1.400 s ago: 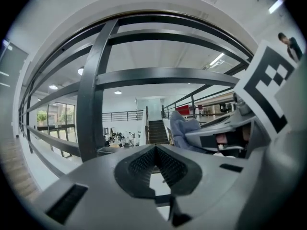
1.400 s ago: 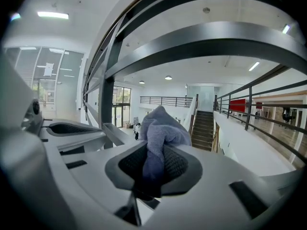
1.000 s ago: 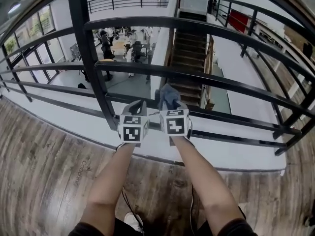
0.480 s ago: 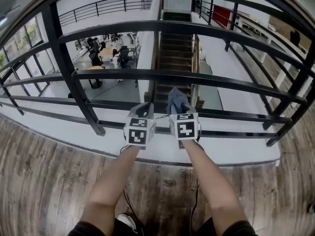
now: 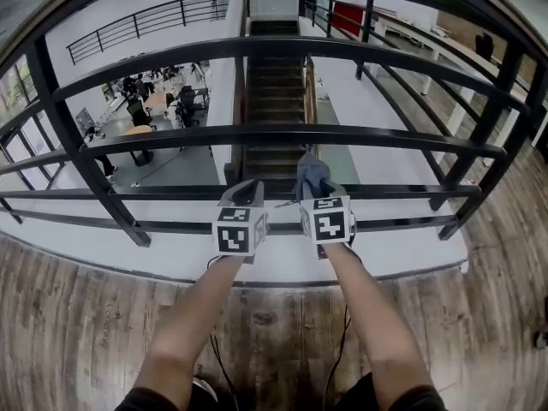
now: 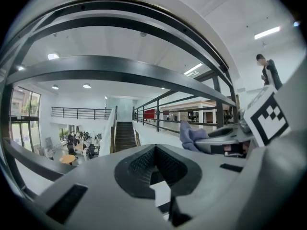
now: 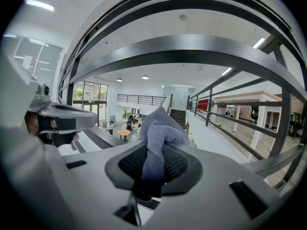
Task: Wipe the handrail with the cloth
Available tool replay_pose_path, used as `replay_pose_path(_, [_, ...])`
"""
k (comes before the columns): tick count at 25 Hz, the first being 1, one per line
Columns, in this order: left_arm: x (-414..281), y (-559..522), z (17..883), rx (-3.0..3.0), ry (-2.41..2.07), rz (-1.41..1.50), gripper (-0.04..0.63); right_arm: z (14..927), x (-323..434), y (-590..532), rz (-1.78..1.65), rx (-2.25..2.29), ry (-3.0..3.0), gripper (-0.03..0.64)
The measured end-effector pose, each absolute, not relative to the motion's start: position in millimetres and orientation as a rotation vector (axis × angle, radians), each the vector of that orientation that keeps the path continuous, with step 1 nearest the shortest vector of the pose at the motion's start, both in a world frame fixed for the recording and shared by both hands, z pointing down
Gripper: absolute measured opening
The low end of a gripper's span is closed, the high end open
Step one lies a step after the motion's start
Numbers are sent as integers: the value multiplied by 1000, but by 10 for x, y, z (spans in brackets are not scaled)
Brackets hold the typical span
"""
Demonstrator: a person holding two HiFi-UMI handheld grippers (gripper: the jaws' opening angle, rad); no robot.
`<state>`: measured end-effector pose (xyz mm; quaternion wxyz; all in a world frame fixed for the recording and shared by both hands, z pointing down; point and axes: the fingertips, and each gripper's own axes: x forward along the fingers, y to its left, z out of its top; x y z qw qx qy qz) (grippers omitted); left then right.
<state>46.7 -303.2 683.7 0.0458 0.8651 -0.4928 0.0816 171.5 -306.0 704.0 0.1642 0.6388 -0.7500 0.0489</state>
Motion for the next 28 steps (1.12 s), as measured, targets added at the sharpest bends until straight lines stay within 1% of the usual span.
replay_pose_path(4, [933,-2997,6818,2587,-1475,198,2,7029,2244,-3003,141,1843,-2104,78])
replay_pose_path(9, [1542,-2917,6790,2615,-1427,212,2,7035,2840,-2913,158,1870,-2078,80])
replay_pose_path(17, [2709,-2721,6724,2717,-1293,236,2,7038,3848,-2781,147,1922,-2019,80])
replay_pose_path(28, [4219,-2442,6795,2795,-1116,268,2,7028,5529,-2519,161,2059,-1881,78])
